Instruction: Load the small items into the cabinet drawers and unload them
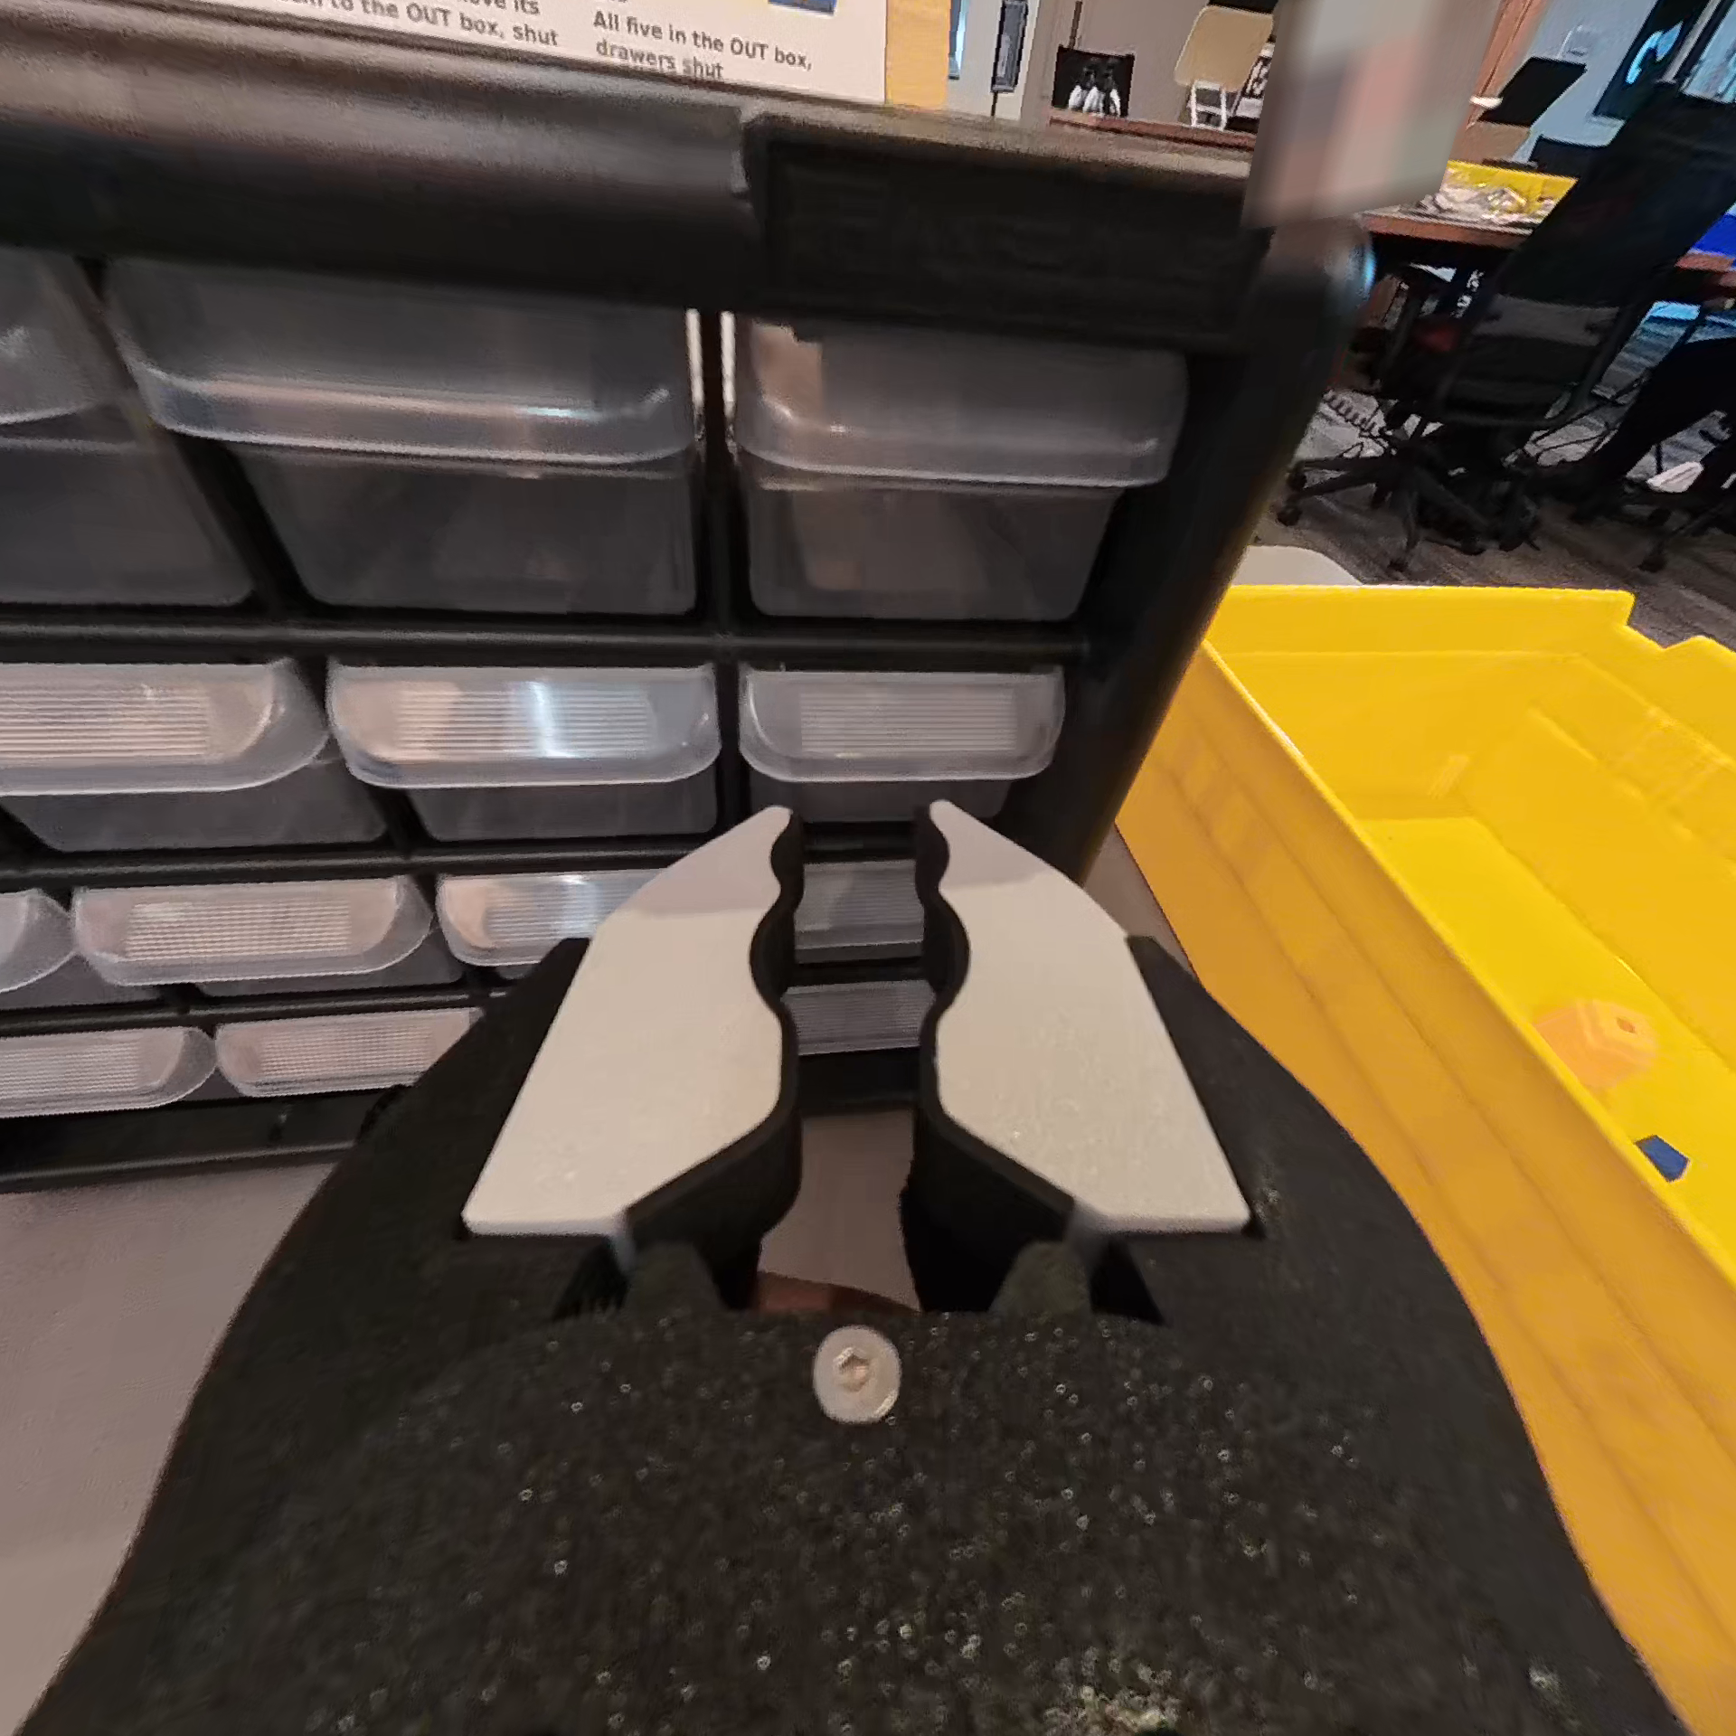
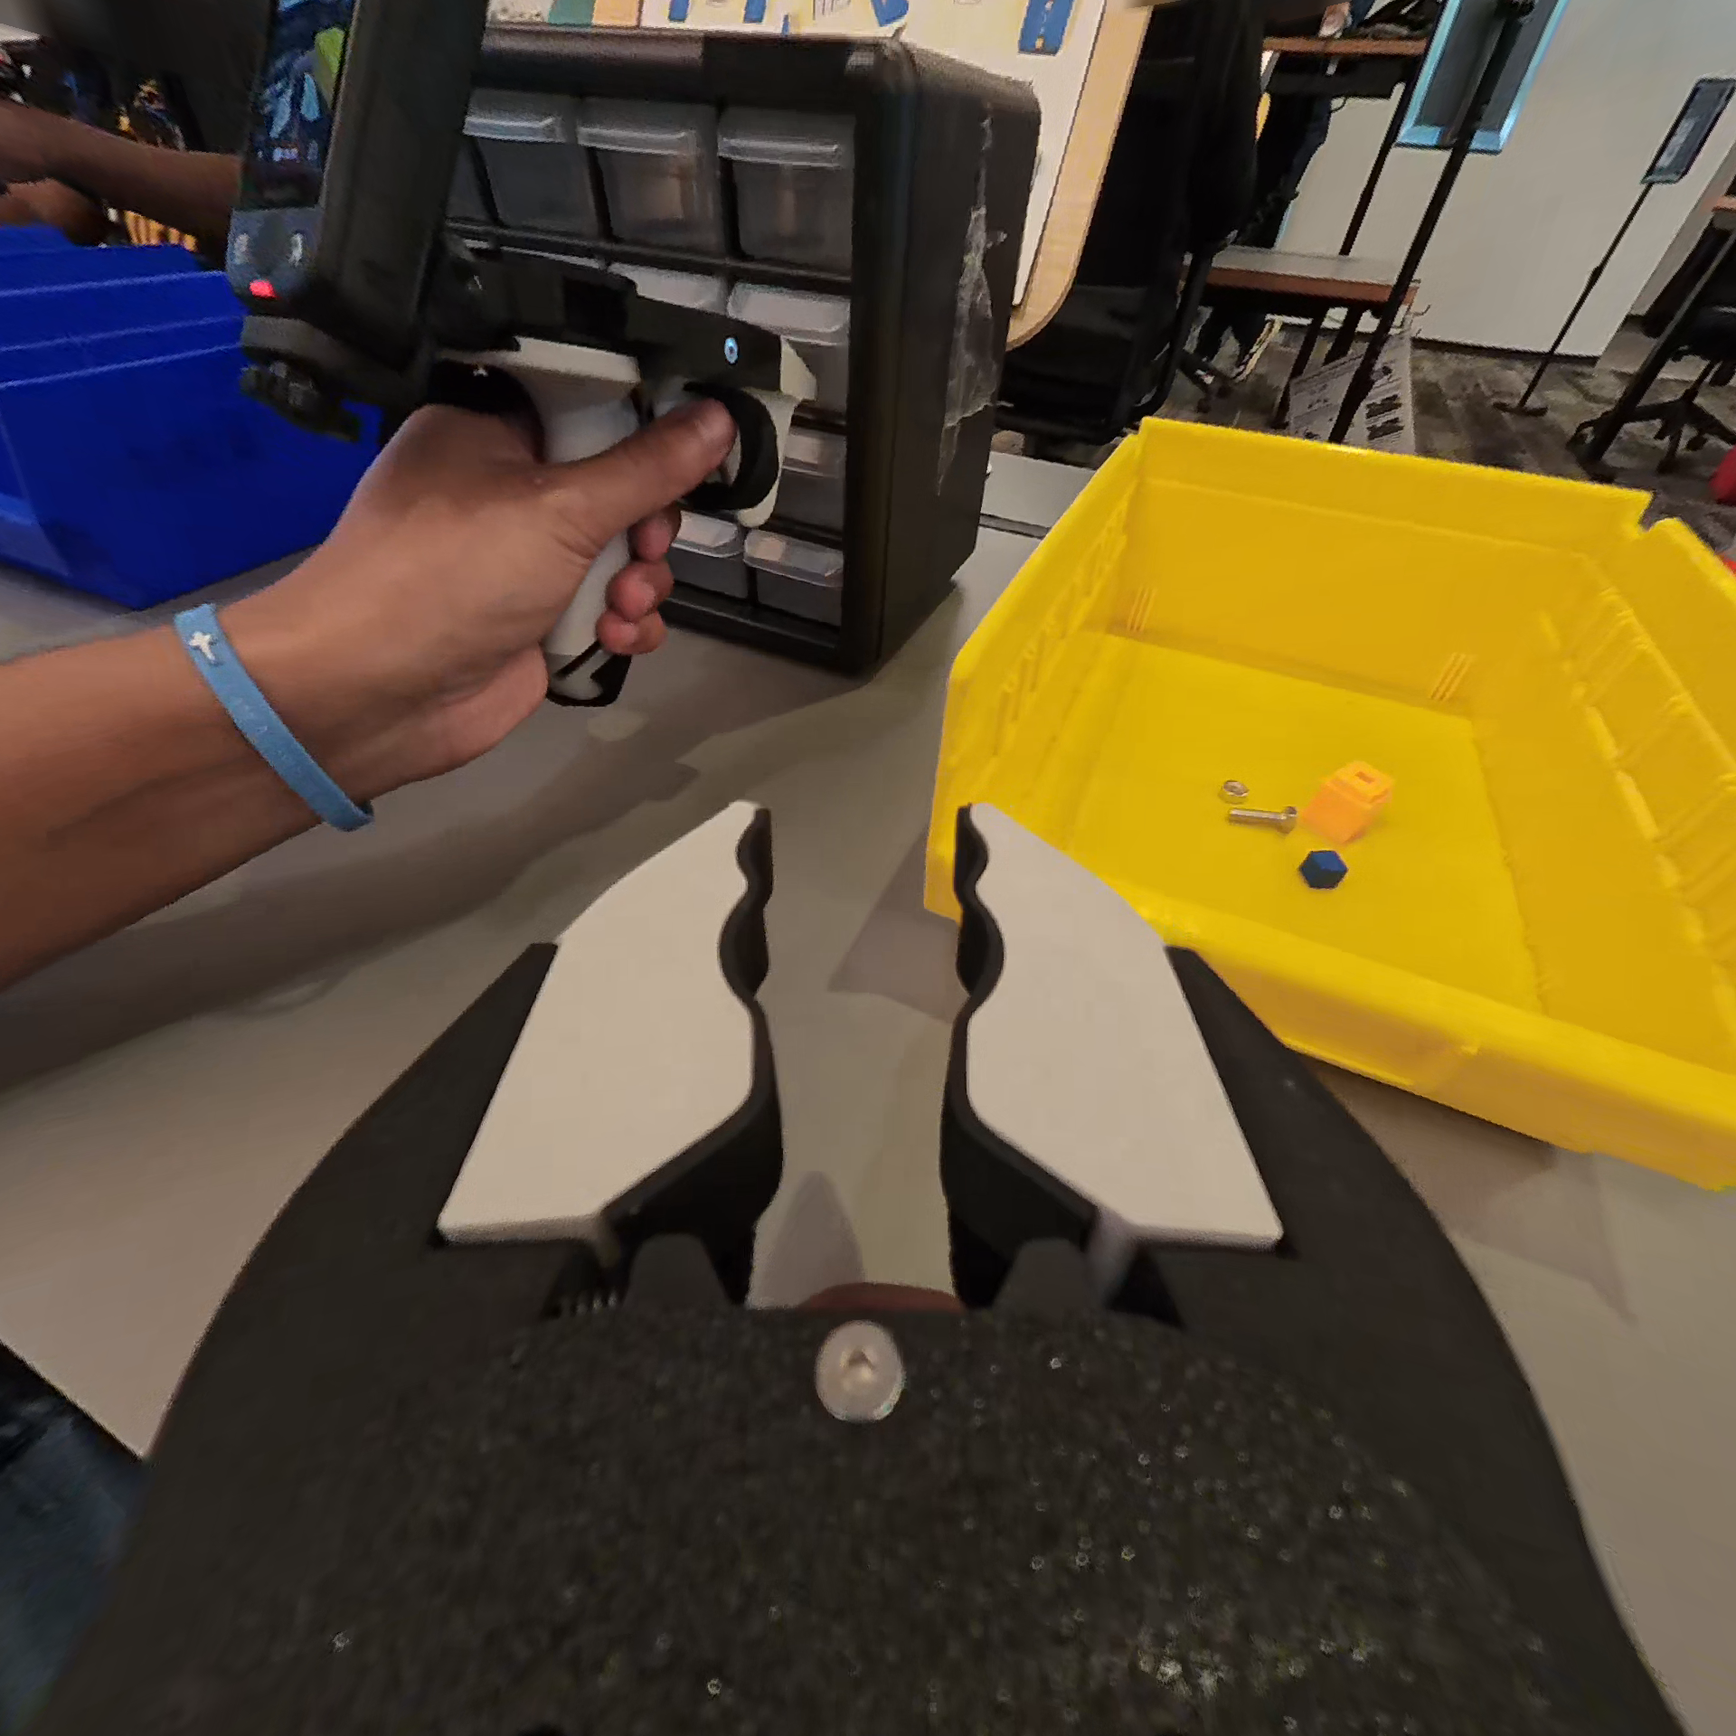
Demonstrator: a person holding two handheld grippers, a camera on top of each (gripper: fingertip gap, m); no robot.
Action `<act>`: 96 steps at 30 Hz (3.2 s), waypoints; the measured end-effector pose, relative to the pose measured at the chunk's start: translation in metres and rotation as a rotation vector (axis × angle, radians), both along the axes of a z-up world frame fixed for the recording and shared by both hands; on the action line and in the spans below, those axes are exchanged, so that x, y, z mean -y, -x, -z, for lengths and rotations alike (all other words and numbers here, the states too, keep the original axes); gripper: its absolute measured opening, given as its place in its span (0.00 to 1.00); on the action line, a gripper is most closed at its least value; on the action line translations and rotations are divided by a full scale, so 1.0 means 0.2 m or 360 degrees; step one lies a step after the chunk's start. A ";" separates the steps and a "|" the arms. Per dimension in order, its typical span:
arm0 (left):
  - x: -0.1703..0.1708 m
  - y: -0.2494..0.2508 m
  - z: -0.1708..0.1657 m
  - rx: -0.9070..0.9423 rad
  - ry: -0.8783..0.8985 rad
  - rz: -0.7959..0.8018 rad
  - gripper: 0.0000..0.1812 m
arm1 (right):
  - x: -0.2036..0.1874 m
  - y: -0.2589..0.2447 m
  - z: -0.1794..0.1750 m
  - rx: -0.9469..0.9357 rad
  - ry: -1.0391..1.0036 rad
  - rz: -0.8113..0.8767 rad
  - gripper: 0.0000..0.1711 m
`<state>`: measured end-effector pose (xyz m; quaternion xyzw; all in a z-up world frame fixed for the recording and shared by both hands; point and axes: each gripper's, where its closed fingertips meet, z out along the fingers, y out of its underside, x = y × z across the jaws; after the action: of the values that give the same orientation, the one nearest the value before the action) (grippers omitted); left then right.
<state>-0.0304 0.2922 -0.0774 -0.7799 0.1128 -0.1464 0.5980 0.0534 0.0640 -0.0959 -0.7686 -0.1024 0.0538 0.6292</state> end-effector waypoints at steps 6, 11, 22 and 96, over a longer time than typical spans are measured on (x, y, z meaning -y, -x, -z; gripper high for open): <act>0.16 -0.01 0.16 -0.0288 -0.0017 0.0343 0.18 | 0.00 0.01 0.00 -0.0003 0.0011 -0.0015 0.21; 0.17 0.08 0.31 -0.1363 -0.0548 0.0457 0.18 | 0.01 0.01 0.01 -0.0024 0.0030 -0.0033 0.21; 0.04 -0.02 0.32 -0.2212 -0.1187 0.0431 0.13 | -0.01 0.00 0.02 -0.0045 0.0049 -0.0027 0.21; 0.44 0.09 0.42 -0.0196 0.0488 0.0121 0.37 | -0.77 0.48 0.37 0.1480 0.1744 -0.1301 0.06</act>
<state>-0.0475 0.2036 -0.1621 -0.8646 0.1551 -0.1362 0.4580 -0.0429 0.2184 -0.1696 -0.8123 -0.5831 -0.0028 -0.0107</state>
